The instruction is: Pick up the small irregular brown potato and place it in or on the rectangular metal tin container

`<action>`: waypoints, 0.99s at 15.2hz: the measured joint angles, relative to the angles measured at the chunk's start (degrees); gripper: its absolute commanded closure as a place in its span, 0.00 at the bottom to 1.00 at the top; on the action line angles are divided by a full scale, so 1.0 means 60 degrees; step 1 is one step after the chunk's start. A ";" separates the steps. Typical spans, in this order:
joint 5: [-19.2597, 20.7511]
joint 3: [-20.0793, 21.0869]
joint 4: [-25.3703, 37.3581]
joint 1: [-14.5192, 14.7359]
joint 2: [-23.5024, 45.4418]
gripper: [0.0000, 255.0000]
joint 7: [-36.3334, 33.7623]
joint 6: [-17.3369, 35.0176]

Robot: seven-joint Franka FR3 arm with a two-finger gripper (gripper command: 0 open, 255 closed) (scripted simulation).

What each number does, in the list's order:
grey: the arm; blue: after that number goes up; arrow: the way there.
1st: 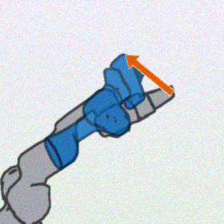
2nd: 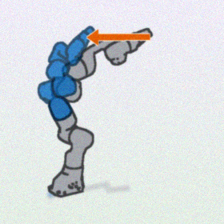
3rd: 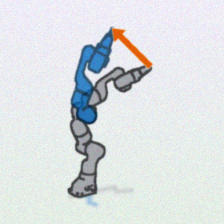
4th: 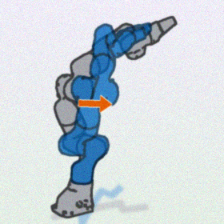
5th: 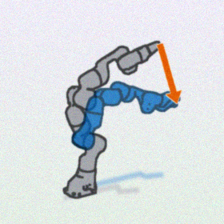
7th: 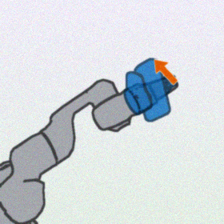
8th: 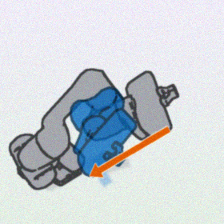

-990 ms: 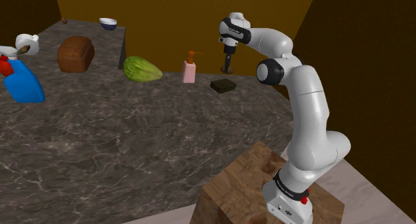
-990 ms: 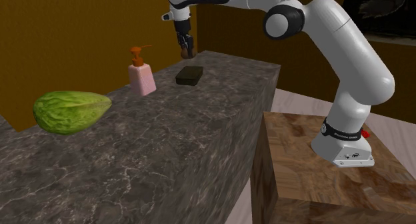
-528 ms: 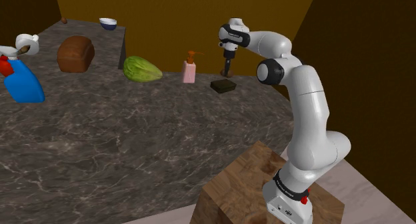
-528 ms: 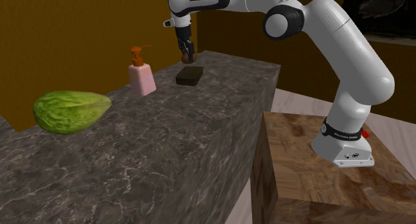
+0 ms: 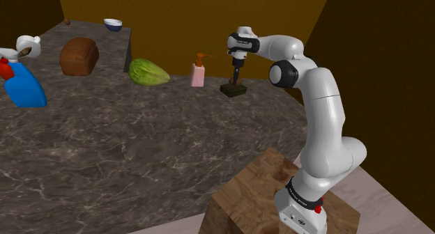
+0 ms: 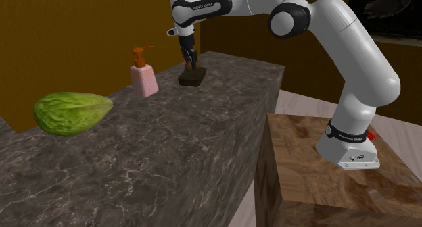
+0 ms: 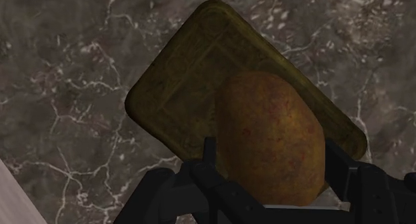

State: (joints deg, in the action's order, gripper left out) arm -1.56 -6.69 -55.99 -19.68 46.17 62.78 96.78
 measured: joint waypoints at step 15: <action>-0.0015 0.0012 0.1130 -0.0042 0.0332 0.00 -0.0014 -0.0769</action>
State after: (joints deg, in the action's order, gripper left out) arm -1.65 -6.61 -49.21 -19.94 48.16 62.70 92.17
